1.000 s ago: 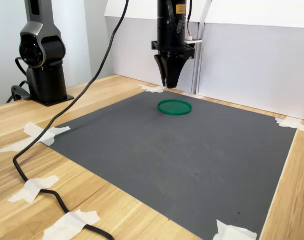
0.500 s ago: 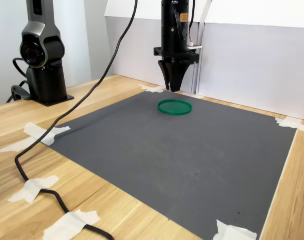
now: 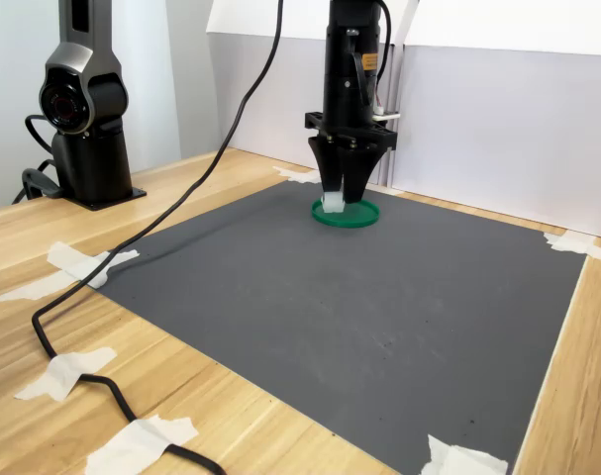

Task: Grasp a white terminal and put it on the green lid.

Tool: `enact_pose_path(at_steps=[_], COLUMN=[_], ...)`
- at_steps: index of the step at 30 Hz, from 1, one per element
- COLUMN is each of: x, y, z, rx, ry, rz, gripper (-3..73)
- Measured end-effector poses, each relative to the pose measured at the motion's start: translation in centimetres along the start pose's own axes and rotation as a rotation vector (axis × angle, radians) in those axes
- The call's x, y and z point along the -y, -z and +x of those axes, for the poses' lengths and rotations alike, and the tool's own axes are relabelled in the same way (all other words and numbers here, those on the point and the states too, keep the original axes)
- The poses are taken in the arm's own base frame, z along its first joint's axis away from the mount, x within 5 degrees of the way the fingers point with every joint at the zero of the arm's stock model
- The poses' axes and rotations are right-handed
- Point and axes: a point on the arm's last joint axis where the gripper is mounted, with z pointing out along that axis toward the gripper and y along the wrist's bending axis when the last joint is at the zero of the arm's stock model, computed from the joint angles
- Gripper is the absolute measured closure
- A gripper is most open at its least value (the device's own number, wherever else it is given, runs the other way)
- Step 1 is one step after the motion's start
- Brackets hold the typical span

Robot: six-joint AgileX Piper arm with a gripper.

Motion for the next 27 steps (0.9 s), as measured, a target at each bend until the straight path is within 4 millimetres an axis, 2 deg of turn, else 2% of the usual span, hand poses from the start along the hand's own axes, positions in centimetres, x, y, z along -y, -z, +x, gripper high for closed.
enact_pose_path(at_steps=[2,5,10,13,15,18,21,23,25,27], x=[0.0,0.0,0.3,0.8,1.1,1.8,2.5,2.9,2.9,2.7], y=[0.2,1.3,4.8,6.7,7.7,9.4,11.3,12.8,14.5,16.0], z=[0.0,0.0,0.5,1.1,1.8,3.1,4.5,5.5,6.4,7.3], rx=[0.006,0.034,0.128,0.183,0.215,0.255,0.309,0.351,0.400,0.446], ry=[-0.003,-0.012,-0.073,-0.153,-0.207,-0.284,-0.338,-0.376,-0.416,-0.458], rz=[0.005,0.028,0.108,0.158,0.187,0.236,0.307,0.362,0.419,0.464], gripper=[13.3,11.1,11.1,14.0,19.6,33.6,54.0,63.9,68.5,70.0])
